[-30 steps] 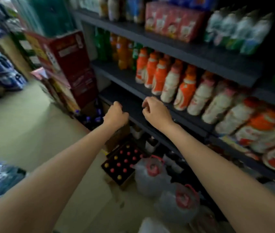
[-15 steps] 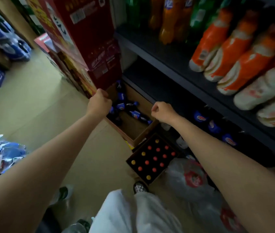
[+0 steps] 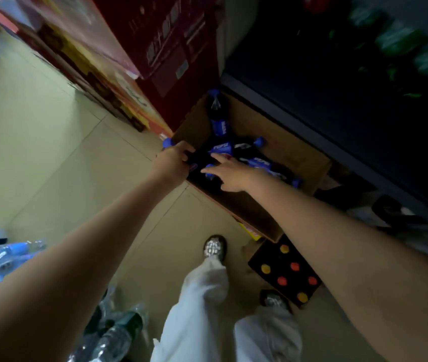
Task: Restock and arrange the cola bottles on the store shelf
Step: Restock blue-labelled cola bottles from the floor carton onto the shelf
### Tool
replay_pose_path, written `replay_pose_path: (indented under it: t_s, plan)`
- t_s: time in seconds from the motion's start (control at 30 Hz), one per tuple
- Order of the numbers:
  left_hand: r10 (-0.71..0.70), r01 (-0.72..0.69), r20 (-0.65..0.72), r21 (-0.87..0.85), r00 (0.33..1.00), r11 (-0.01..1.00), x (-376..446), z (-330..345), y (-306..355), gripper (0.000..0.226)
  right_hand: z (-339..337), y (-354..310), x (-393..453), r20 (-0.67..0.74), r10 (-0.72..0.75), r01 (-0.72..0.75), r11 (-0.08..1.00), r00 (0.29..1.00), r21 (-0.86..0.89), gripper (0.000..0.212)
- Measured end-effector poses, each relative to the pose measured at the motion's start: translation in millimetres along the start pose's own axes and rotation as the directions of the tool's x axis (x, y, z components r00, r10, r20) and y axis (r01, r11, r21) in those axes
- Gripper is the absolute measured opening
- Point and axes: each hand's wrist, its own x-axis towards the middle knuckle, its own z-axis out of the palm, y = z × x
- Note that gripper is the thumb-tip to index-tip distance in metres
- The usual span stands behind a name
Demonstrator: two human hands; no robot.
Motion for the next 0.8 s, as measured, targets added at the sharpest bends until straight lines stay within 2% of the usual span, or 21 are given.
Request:
replay_pose_path:
  t_s: [0.1, 0.23, 0.37, 0.43, 0.5, 0.6, 0.63, 0.7, 0.8]
  plan:
    - [0.02, -0.024, 0.052, 0.075, 0.998, 0.997, 30, 9, -24, 0.049, 21, -10, 48, -0.029, -0.004, -0.001, 0.99, 1.0, -0.144, 0.059]
    - [0.032, -0.061, 0.186, 0.154, 0.982, 0.986, 50, 19, -34, 0.047, 33, 1, 55, -0.148, -0.032, 0.013, 0.992, 0.988, -0.124, 0.032]
    - [0.066, -0.151, 0.331, 0.24, 0.941, 0.959, 53, 22, 1, 0.053, 7, 22, 3, -0.254, 0.076, -0.042, 0.99, 0.964, 0.138, 0.015]
    - [0.098, -0.223, 0.426, 0.253, 0.9, 0.941, 42, 24, 37, 0.06, -21, 33, -38, -0.267, 0.12, -0.061, 0.974, 0.956, 0.219, 0.017]
    - [0.162, -0.303, 0.503, 0.211, 0.849, 0.929, 19, 22, 80, 0.068, -53, 37, -91, -0.268, 0.109, -0.048, 0.974, 0.957, 0.223, 0.022]
    - [0.327, -0.448, 0.568, 0.085, 0.755, 0.89, -26, 12, 146, 0.059, -90, 41, -188, -0.302, 0.126, -0.06, 0.974, 0.945, 0.218, 0.025]
    - [0.397, -0.499, 0.555, 0.038, 0.731, 0.866, -44, 6, 168, 0.057, -99, 44, -223, -0.314, 0.134, -0.065, 0.973, 0.94, 0.221, 0.025]
    - [0.501, -0.553, 0.508, -0.058, 0.701, 0.831, -85, -4, 212, 0.07, -113, 51, -299, -0.363, 0.19, -0.101, 0.963, 0.912, 0.251, 0.024]
    - [0.615, -0.632, 0.485, -0.154, 0.622, 0.76, -162, -9, 287, 0.08, -122, 63, -427, -0.465, 0.313, -0.149, 0.923, 0.828, 0.355, 0.023]
